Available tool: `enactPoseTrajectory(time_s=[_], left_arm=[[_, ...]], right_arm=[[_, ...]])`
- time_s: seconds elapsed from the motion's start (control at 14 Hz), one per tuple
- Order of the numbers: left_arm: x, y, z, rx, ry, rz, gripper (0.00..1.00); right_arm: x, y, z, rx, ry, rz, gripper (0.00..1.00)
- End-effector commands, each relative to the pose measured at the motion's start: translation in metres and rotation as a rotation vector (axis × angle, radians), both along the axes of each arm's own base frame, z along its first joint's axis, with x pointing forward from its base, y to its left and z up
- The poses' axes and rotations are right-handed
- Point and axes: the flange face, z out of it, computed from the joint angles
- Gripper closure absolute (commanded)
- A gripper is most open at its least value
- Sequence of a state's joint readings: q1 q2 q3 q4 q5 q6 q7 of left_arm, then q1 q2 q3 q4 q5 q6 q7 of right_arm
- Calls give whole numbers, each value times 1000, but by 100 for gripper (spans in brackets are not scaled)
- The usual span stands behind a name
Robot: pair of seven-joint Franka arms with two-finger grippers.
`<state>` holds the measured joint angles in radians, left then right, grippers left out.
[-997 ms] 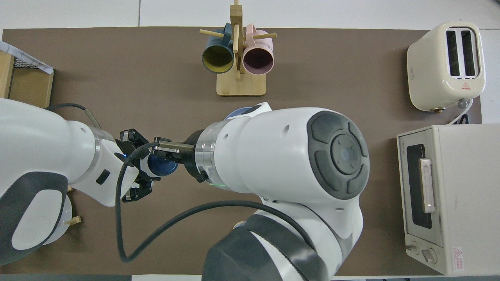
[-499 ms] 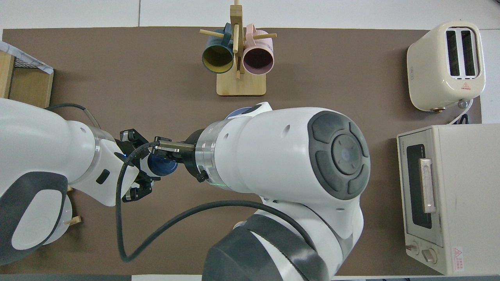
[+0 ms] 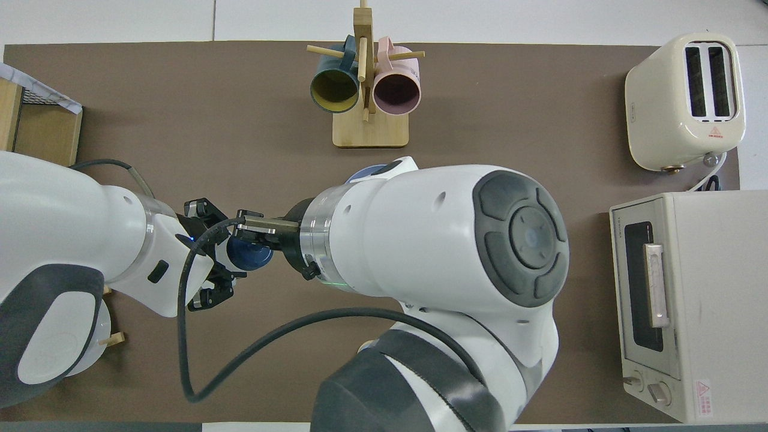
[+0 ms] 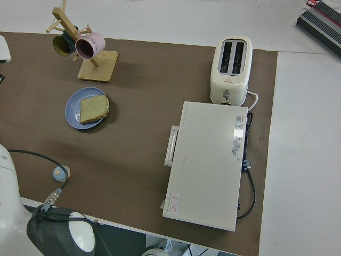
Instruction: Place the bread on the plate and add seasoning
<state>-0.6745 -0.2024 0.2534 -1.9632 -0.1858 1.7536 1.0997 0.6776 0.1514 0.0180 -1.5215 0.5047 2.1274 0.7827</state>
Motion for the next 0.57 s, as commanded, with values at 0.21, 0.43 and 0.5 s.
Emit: enactPoseTrajectory(time_s=[0.21, 0.43, 0.5], left_arm=[[-7, 3, 2, -13, 6, 5, 100], [-7, 3, 2, -13, 6, 5, 100], [-7, 3, 2, -13, 6, 5, 100]], right_arm=[[30, -33, 10, 190, 178, -252, 100], [30, -33, 8, 175, 129, -207, 100], [30, -33, 9, 152, 64, -147, 100]])
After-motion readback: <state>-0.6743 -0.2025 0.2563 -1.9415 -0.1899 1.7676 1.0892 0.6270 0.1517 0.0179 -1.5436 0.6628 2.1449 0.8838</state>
